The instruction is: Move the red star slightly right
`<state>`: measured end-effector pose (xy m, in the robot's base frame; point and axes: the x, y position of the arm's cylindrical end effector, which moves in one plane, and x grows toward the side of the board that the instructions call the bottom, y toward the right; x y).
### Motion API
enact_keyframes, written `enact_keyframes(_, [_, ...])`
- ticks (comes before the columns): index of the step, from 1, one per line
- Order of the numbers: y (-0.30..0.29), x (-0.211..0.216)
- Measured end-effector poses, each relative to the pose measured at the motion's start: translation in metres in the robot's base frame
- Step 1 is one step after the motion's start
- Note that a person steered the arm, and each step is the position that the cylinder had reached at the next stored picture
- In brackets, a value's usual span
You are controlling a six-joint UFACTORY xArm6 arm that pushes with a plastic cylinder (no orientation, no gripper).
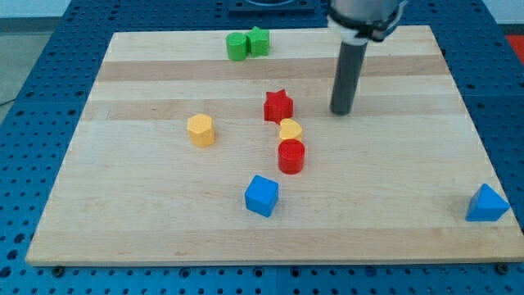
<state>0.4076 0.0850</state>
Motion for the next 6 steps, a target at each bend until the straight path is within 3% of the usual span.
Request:
enact_keyframes(2, [-0.177, 0.015])
enact_keyframes(3, [-0.206, -0.016])
enact_keyframes(6, [-0.031, -0.01])
